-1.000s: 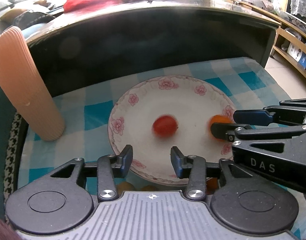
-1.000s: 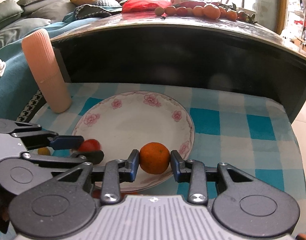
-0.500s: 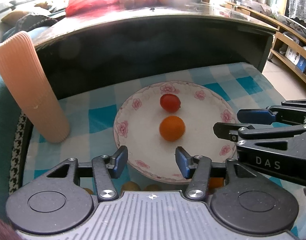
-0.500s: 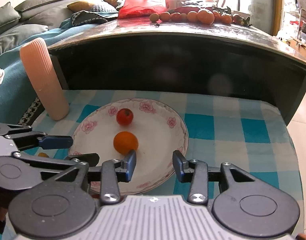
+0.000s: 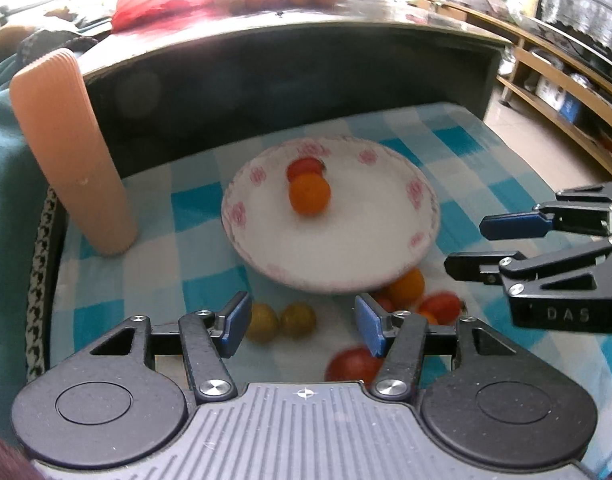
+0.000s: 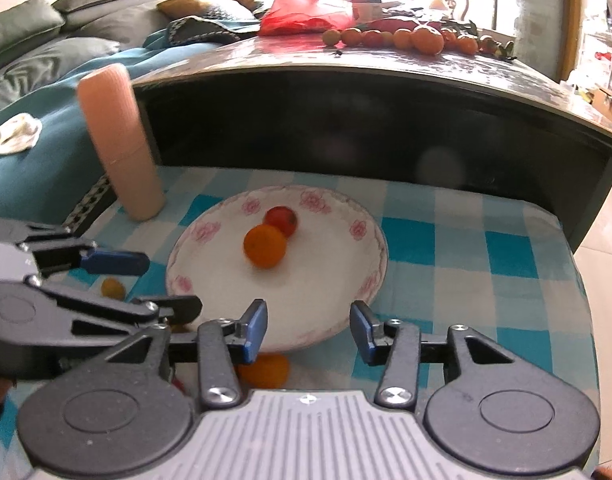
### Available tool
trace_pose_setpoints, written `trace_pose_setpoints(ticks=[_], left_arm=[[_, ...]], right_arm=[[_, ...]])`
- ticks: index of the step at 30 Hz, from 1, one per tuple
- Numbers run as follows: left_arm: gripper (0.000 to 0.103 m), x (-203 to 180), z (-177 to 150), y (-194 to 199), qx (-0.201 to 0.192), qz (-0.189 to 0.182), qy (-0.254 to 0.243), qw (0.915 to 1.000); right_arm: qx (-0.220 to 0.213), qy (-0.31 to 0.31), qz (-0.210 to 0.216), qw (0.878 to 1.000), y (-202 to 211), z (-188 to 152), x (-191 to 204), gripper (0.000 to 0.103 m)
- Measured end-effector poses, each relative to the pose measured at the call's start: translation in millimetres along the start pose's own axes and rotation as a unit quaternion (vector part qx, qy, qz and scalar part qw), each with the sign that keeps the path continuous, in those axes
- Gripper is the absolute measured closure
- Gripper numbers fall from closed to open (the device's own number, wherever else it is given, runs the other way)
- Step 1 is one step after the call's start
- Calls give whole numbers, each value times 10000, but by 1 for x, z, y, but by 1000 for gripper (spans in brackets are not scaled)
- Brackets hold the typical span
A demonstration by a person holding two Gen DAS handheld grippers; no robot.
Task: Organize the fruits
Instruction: 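Withdraw both open tools from the plate back toward the remaining fruit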
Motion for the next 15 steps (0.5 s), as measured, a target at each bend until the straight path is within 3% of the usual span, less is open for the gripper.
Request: trace_pose_setpoints(ticks=[15], left_arm=[[36,-21,-36,1,240,-385,-551,9975]], right_arm=[[532,502,324,9968,8,-51,11,43]])
Point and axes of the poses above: each gripper's, at about its wrist camera, not at the fingertips, and y roughly against the way its jaws point, x to its left, z to its top, the point moved 10 cm from there along -y, roughly the way its jaws point
